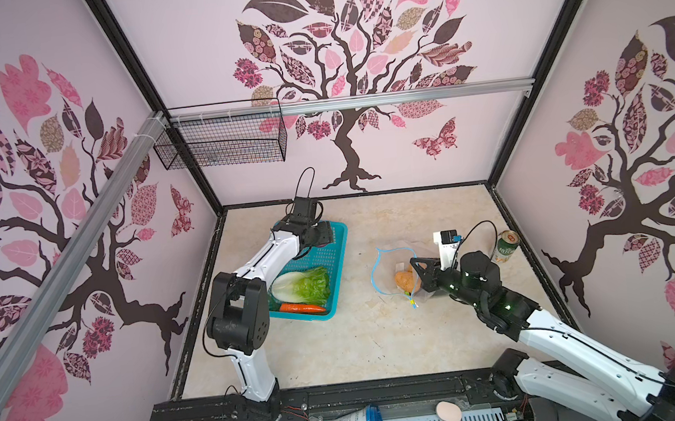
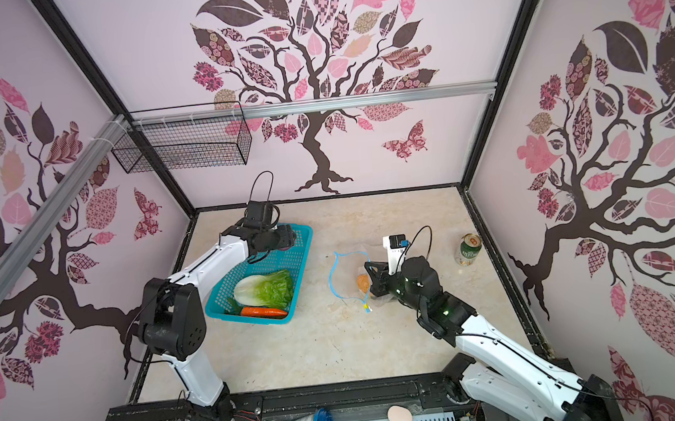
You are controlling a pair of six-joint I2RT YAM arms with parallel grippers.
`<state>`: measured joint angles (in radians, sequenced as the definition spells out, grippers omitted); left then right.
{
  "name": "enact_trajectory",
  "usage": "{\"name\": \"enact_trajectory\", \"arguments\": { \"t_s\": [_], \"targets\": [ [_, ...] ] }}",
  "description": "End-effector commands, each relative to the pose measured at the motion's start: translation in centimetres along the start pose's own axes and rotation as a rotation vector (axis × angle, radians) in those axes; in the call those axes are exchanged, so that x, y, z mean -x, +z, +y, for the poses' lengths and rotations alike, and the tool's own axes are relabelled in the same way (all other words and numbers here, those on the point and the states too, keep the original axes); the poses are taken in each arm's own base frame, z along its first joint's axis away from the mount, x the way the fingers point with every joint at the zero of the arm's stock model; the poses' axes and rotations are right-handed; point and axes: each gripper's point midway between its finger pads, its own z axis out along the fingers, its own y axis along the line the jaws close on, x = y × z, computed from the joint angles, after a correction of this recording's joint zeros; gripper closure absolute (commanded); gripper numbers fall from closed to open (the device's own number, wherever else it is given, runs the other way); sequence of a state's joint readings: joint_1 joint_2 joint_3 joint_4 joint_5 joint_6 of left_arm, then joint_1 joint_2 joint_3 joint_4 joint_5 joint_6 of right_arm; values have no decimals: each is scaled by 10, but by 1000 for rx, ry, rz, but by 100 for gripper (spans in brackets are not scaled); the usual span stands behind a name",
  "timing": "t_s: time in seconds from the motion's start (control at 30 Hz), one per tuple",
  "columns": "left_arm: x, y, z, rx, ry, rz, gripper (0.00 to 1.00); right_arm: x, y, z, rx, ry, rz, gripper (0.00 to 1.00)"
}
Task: Place the food in the zip-top bag and seal the zipper
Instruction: 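Carry the red onion with the left gripper to the bag opening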
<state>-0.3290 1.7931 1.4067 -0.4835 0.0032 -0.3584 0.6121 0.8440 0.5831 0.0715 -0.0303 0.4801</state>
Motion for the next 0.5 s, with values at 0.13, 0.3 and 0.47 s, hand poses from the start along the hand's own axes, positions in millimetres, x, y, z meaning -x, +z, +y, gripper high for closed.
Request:
{"name": "enact_trajectory", "arguments": {
  "t_s": [0.13, 0.3, 0.47],
  "targets": [
    [-21, -50, -29, -140, -10, -56, 36, 13, -2, 7, 14, 10, -35, 100],
    [-40, -88, -57, -247, 21, -73, 37, 8, -2, 2, 1, 16, -27, 100],
    [-65, -117, -85, -387, 9, -81, 38, 8, -1, 1, -8, 22, -26, 100]
  ]
}}
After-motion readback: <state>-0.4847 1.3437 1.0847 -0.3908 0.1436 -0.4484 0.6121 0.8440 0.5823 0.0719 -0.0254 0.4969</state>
